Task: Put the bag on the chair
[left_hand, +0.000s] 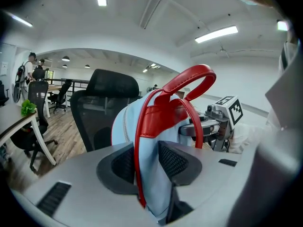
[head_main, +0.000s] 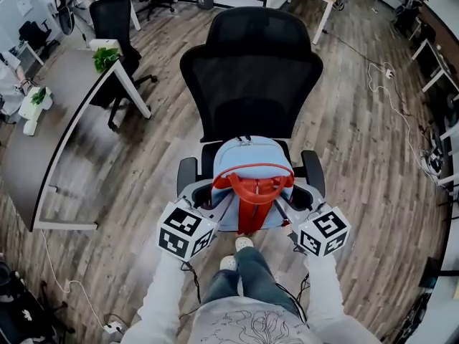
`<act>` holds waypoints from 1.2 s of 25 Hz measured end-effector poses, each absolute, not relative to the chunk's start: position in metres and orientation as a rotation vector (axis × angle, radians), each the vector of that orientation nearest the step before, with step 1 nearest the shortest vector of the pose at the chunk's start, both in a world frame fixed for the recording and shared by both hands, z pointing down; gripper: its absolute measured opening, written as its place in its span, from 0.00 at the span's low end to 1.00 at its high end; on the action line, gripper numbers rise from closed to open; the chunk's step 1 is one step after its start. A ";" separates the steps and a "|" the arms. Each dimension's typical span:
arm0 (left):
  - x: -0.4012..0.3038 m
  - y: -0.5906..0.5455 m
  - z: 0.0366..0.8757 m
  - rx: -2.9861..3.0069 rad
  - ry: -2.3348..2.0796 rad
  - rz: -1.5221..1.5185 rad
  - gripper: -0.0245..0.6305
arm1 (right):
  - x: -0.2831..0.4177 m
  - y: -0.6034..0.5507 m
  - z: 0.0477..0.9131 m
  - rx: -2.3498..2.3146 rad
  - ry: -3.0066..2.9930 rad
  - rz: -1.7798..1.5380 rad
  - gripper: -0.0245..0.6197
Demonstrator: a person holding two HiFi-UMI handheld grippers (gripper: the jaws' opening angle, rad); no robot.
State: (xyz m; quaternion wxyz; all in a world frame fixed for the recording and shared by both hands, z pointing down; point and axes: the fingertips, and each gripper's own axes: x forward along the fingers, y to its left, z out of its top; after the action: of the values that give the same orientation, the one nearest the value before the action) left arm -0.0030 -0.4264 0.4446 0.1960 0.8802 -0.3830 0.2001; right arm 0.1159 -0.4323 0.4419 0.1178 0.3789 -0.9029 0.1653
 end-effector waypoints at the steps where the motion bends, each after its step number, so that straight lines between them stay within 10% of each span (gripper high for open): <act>1: -0.002 -0.435 0.454 2.453 -1.074 0.572 0.24 | 0.117 -0.442 0.451 1.094 -2.628 0.481 0.25; 30: 0.015 -0.568 0.702 2.235 -1.154 0.799 0.23 | 0.135 -0.584 0.702 0.906 -2.386 0.402 0.26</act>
State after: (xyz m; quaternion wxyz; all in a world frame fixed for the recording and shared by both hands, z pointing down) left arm 0.0152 -0.5683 0.7015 0.2483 0.8203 -0.4236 0.2933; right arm 0.1353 -0.5844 0.7016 0.2755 0.3372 -0.8877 0.1494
